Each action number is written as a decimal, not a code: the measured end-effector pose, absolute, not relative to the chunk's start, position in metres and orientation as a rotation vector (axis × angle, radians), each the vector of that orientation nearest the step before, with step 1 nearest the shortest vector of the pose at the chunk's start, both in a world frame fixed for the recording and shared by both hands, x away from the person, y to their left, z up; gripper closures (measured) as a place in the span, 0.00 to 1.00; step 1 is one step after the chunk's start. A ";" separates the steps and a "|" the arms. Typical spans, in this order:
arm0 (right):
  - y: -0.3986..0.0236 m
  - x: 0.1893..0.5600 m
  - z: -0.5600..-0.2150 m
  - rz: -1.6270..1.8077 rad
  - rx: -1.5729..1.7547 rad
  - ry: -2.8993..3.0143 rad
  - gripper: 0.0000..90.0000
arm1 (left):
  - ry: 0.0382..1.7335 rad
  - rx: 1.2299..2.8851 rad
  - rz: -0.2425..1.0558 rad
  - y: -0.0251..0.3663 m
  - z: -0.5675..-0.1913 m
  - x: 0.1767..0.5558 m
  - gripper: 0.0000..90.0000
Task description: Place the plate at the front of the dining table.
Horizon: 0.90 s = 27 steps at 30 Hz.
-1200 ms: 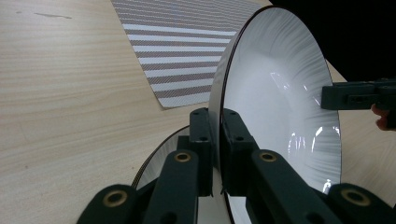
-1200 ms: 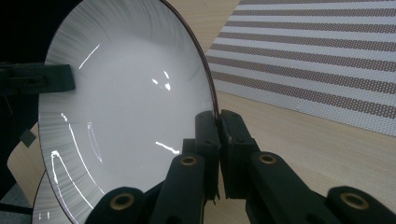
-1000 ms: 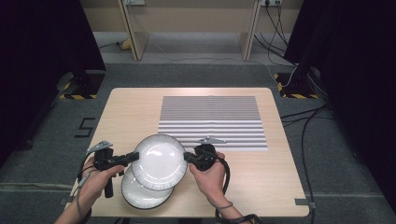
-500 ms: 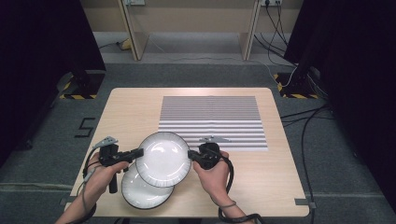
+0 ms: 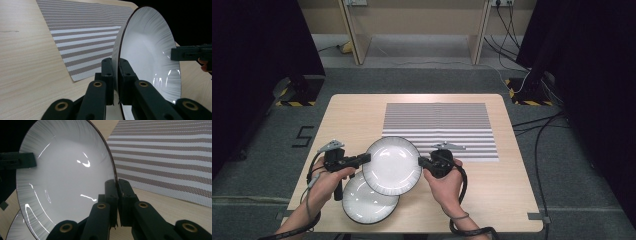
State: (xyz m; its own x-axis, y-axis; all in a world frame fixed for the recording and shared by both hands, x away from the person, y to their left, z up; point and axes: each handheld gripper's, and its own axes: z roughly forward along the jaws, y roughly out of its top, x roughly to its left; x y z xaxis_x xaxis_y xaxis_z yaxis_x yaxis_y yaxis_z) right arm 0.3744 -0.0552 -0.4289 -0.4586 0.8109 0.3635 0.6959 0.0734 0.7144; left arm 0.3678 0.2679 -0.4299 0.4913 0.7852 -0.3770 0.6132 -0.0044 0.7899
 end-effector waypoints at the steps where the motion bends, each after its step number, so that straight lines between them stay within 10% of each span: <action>1: -0.056 0.375 -0.429 1.340 1.557 2.201 0.97 | 1.201 1.702 0.209 0.267 -0.429 0.368 0.93; 27: -0.075 0.387 -0.421 1.341 1.587 2.128 0.97 | 1.161 1.727 0.205 0.245 -0.419 0.396 0.94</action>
State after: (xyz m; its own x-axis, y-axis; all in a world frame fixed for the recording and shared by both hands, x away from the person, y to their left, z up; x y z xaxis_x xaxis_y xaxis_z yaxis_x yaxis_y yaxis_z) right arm 0.3866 -0.0752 -0.4207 -0.4203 0.8334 0.3588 0.6832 0.0304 0.7296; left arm 0.3964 0.2453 -0.4194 0.5238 0.7719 -0.3603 0.6015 -0.0356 0.7981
